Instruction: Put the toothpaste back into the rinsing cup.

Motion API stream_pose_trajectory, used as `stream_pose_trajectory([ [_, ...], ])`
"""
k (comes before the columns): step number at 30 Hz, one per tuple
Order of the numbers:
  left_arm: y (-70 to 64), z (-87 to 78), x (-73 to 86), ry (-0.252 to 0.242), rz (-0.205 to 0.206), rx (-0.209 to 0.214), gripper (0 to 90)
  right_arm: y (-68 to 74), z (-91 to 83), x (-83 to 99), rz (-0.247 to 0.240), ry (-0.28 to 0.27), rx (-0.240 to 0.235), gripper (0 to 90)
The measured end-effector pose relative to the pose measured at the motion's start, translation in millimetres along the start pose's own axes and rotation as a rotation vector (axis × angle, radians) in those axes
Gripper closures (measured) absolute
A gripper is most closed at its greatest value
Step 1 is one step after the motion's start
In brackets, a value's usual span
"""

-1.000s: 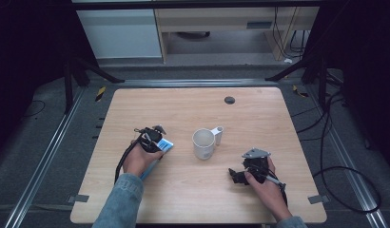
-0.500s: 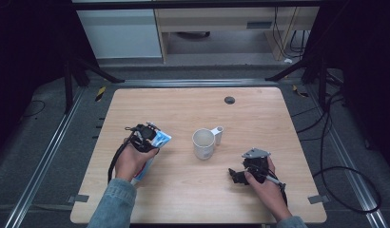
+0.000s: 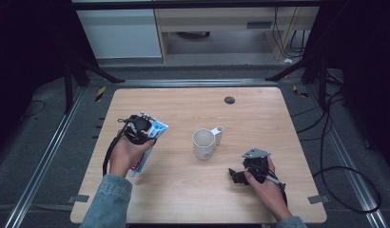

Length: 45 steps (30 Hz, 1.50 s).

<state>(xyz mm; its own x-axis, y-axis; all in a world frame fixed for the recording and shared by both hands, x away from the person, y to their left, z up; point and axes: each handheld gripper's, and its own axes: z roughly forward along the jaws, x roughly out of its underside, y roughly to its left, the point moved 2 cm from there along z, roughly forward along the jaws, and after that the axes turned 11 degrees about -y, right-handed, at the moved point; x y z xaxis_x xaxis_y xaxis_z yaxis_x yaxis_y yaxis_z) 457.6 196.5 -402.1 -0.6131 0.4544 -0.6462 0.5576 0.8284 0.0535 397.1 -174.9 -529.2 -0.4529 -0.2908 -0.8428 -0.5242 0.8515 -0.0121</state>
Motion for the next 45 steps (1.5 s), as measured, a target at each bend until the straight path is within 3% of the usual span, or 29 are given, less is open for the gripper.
stream_pose_trajectory([
  [10, -6.3, -5.6, -12.5, -0.04, 0.015, 0.004, 72.5, 0.0, 0.0, 0.0, 0.0, 0.0, 0.001, 0.3],
  [16, -12.1, -7.3, -17.8, -0.035, 0.035, 0.005, 72.4, 0.3, -0.2, -0.1, 0.006, 0.001, 0.0, 0.4],
  [27, -21.6, -14.2, -38.6, -0.113, 0.039, 0.005, 72.4, 0.5, -0.2, -0.2, 0.009, 0.002, 0.0, 0.3],
  [32, -26.1, -13.6, -42.6, -0.136, 0.04, 0.002, 72.4, 0.4, -0.2, -0.2, 0.007, 0.001, 0.0, 0.3],
  [35, -31.7, -14.9, -46.2, -0.176, 0.043, -0.023, 72.4, 0.4, -0.2, -0.2, 0.008, 0.001, 0.0, 0.3],
  [43, -41.8, -16.1, -50.7, -0.218, 0.054, -0.025, 72.4, 0.4, -0.2, -0.2, 0.006, 0.001, 0.0, 0.3],
  [45, -47.7, -14.7, -52.1, -0.248, 0.044, -0.014, 72.4, 0.5, -0.2, -0.2, 0.008, 0.002, 0.0, 0.3],
])
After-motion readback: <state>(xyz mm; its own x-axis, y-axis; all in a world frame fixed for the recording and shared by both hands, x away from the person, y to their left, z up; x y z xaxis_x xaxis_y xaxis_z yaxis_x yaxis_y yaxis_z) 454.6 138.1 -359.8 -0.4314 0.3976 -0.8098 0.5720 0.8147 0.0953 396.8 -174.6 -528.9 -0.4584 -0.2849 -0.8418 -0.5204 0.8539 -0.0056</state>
